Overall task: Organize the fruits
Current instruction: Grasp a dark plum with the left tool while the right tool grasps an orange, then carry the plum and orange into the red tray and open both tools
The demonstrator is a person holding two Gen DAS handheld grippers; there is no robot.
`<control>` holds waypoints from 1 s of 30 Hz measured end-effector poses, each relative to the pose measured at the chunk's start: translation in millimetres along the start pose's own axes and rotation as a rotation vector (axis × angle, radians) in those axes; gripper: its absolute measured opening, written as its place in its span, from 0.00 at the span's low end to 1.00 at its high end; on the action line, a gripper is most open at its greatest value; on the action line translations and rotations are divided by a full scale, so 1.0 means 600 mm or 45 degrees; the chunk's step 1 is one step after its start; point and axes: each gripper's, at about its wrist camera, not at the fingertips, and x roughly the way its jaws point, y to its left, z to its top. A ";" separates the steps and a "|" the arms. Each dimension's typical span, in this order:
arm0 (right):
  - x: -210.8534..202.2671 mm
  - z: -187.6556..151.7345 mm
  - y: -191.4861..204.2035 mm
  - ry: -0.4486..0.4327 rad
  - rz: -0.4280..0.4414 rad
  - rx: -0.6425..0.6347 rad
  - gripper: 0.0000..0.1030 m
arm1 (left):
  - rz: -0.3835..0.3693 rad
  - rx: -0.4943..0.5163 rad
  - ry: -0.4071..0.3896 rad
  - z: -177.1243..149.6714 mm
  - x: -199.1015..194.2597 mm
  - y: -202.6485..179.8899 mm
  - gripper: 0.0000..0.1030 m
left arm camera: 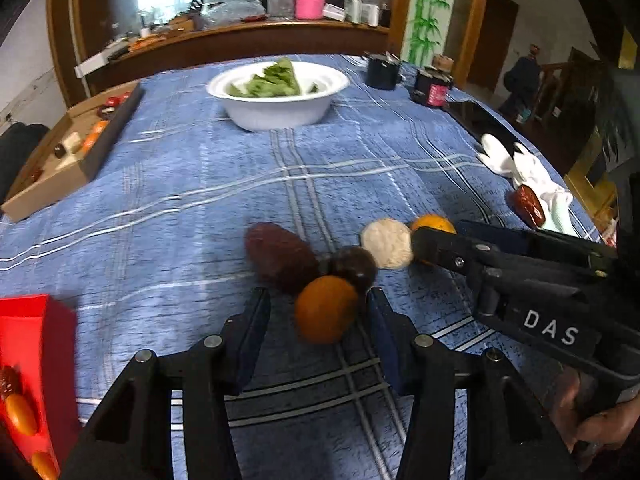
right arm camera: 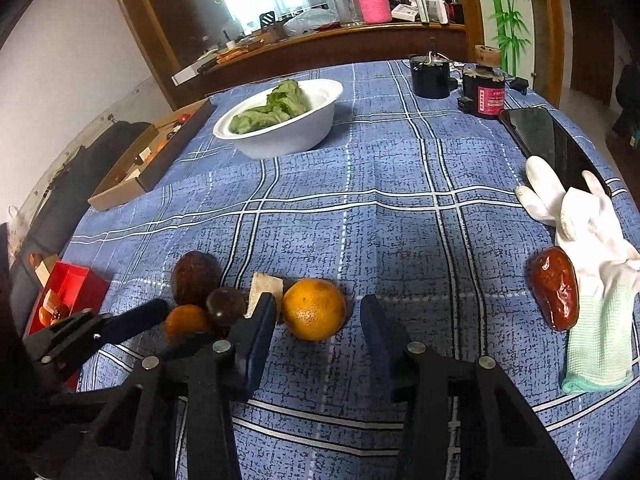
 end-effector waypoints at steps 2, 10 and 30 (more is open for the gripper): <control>0.000 -0.001 -0.003 0.010 0.025 0.012 0.34 | -0.001 0.011 0.011 -0.002 0.006 -0.005 0.28; -0.029 -0.001 -0.012 -0.055 0.082 0.061 0.33 | 0.003 -0.076 -0.056 -0.011 -0.042 0.018 0.27; -0.078 -0.014 0.169 -0.106 0.276 -0.143 0.33 | 0.418 -0.634 -0.270 -0.196 -0.347 0.383 0.28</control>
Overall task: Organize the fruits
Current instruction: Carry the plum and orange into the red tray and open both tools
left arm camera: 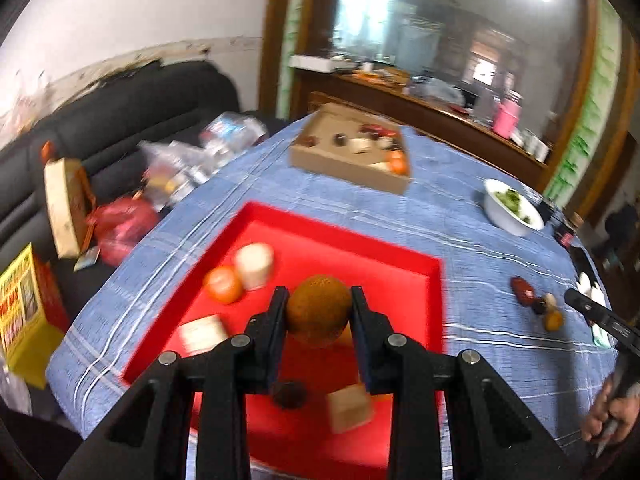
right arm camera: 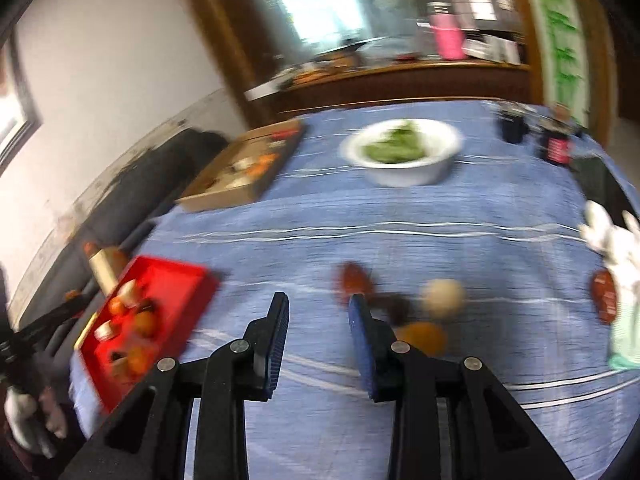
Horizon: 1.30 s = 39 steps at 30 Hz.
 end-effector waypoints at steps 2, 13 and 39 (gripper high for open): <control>0.012 0.001 0.052 0.030 0.065 -0.050 0.33 | 0.010 -0.028 0.027 -0.011 0.012 0.023 0.28; 0.135 -0.024 0.241 0.282 0.442 -0.091 0.31 | 0.045 -0.069 0.096 -0.043 0.054 0.080 0.28; 0.059 -0.024 -0.110 0.166 -0.274 0.163 0.33 | -0.051 -0.071 0.047 -0.033 0.027 0.066 0.28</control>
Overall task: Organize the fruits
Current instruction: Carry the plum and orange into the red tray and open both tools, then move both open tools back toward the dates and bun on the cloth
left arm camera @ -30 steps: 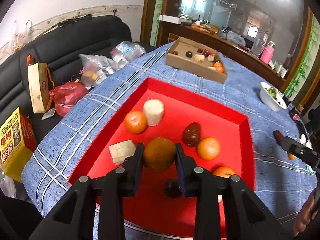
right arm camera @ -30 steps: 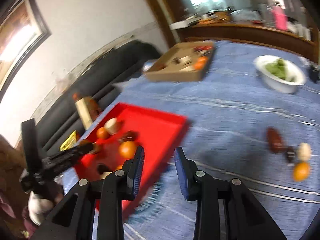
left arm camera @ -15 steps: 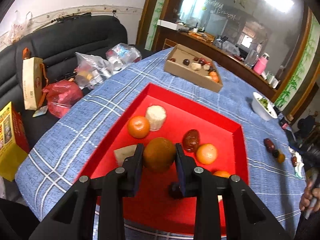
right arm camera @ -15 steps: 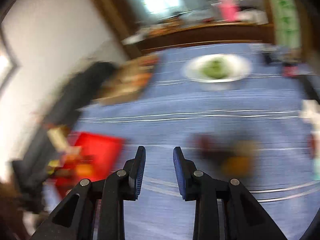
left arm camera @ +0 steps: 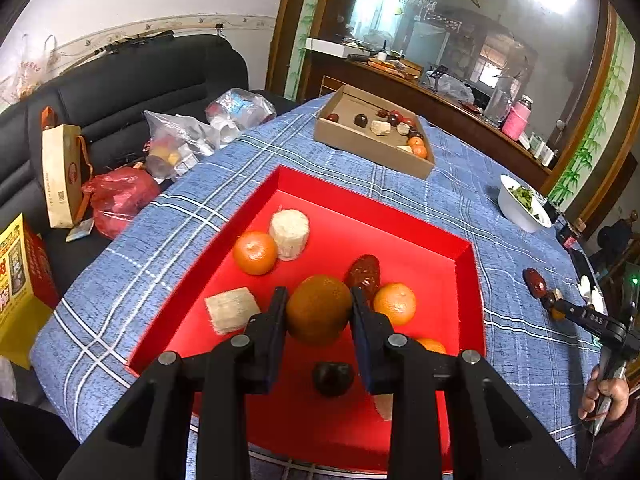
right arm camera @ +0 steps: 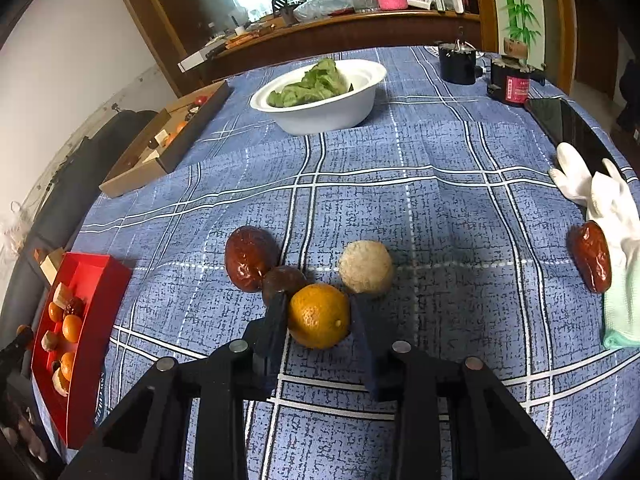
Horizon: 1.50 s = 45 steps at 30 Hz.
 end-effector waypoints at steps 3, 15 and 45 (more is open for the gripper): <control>-0.016 -0.004 0.003 -0.006 0.026 0.012 0.33 | 0.013 -0.013 0.003 0.002 0.006 0.008 0.28; -0.022 -0.008 0.284 0.065 0.440 -0.320 0.34 | 0.047 -0.024 0.064 -0.005 0.041 0.024 0.28; 0.029 -0.032 0.414 -0.003 0.318 -0.505 0.48 | 0.127 0.077 -0.055 0.003 -0.002 -0.026 0.65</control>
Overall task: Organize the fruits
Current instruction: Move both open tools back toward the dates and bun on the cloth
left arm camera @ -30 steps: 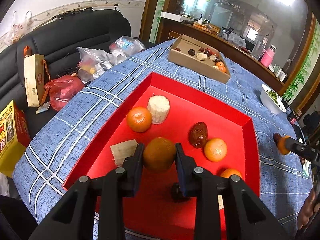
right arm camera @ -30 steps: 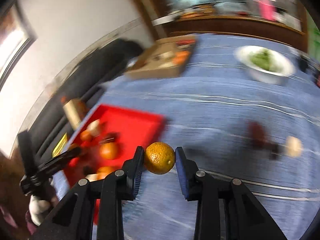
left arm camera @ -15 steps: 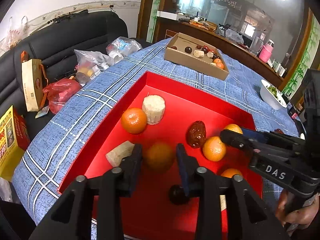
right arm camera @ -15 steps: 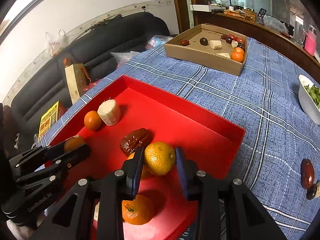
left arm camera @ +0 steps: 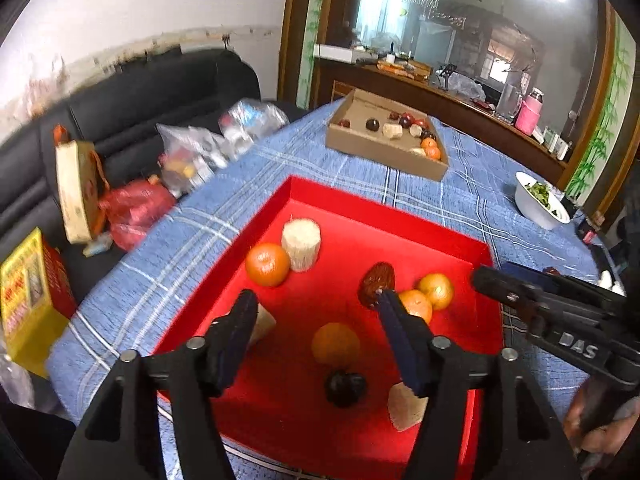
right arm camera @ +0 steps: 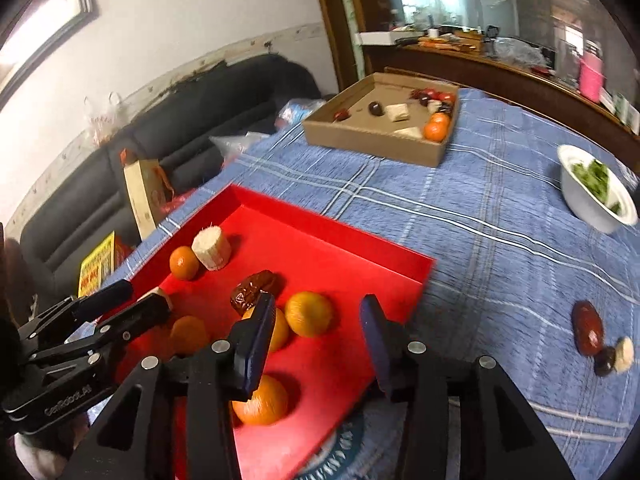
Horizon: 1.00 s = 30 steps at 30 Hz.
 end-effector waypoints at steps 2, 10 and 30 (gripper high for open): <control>-0.025 -0.010 -0.011 -0.035 -0.018 0.035 0.52 | 0.059 0.036 -0.044 0.002 -0.014 -0.020 0.75; -0.115 -0.078 -0.102 -0.147 -0.173 0.283 0.73 | 0.087 0.217 -0.179 -0.011 -0.074 -0.137 0.84; -0.218 -0.170 -0.221 -0.225 -0.242 0.510 0.72 | 0.036 0.398 -0.177 -0.049 -0.121 -0.281 0.84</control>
